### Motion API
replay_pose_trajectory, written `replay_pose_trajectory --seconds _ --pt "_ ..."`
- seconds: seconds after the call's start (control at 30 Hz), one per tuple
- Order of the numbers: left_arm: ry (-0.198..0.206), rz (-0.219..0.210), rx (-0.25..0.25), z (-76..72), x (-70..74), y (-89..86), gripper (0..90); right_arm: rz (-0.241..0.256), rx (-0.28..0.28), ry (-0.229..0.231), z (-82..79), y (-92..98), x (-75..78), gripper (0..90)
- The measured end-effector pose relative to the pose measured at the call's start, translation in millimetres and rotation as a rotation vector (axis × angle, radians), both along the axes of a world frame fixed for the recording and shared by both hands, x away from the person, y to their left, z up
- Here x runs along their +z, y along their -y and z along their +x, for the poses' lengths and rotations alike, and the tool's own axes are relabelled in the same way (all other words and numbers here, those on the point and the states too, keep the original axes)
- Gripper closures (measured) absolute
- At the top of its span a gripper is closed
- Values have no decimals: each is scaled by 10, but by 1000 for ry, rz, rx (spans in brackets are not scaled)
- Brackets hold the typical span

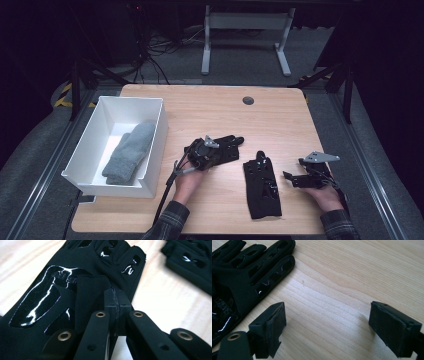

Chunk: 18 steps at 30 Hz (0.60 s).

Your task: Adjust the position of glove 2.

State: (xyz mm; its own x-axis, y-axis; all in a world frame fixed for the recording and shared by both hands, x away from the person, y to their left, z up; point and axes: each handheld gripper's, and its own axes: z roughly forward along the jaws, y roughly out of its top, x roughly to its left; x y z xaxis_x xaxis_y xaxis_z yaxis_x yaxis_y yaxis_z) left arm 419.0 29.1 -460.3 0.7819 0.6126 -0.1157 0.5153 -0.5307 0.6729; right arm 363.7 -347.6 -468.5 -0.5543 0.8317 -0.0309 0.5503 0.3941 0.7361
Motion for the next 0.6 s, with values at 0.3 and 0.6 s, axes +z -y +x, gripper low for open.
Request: replay_pose_trajectory --seconds 0.3,0.6 --pt "-17 -24 -15 -112 21 53 899 0 0 0 0 0 0 147" --pt "31 3 49 120 269 -164 899 2 -1 0 0 -2 0 146"
